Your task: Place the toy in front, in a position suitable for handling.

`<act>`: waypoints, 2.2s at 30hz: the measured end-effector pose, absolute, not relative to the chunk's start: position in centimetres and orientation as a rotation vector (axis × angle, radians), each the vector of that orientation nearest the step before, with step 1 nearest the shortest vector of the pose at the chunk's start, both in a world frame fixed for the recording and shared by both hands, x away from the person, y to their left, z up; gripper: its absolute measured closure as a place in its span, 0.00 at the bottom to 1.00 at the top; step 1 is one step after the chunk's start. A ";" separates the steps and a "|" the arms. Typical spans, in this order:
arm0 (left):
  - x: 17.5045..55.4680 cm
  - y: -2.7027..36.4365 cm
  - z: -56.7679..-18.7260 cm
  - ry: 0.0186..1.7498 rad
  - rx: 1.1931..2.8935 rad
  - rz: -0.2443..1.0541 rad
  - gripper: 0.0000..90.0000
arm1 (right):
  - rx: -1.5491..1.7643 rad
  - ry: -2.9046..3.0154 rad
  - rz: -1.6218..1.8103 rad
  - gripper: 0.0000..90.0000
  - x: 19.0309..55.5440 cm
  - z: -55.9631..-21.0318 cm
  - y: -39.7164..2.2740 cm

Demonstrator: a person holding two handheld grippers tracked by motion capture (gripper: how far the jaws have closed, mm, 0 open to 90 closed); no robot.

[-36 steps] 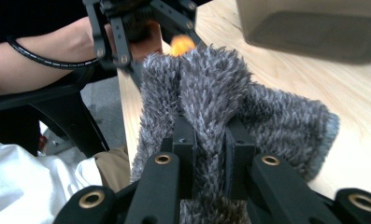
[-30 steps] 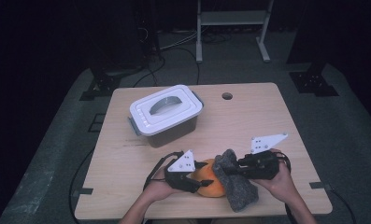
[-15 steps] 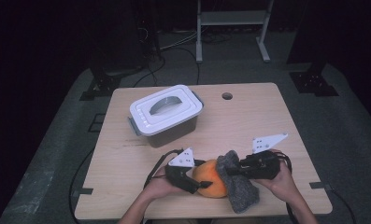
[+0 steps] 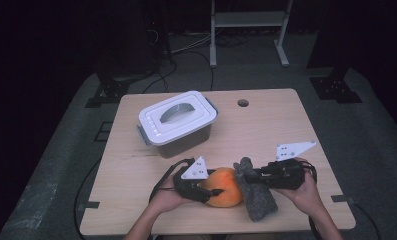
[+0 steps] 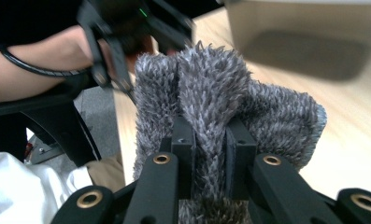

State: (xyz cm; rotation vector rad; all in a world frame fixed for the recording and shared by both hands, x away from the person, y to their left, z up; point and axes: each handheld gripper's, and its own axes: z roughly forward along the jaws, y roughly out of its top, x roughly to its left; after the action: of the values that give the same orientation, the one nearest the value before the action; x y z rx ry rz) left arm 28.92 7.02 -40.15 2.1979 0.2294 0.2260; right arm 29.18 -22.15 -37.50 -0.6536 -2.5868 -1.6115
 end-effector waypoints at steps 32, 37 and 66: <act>28.8 6.6 -40.2 0.256 2.195 0.237 0.45 | -0.729 -2.630 -1.520 0.85 29.8 -39.6 -21.5; 28.5 6.1 -40.3 0.235 2.192 0.247 0.44 | -0.663 -2.620 -1.632 0.85 28.9 -37.6 -20.9; 30.3 8.4 -41.7 0.268 2.138 0.090 0.32 | -0.703 -2.630 -1.470 0.84 29.9 -40.3 -22.2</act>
State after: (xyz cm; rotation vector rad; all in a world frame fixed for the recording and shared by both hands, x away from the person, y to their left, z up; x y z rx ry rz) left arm 30.35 8.42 -41.70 2.1380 0.2679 0.0898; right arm 29.87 -22.18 -40.29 -0.7034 -2.6301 -1.4703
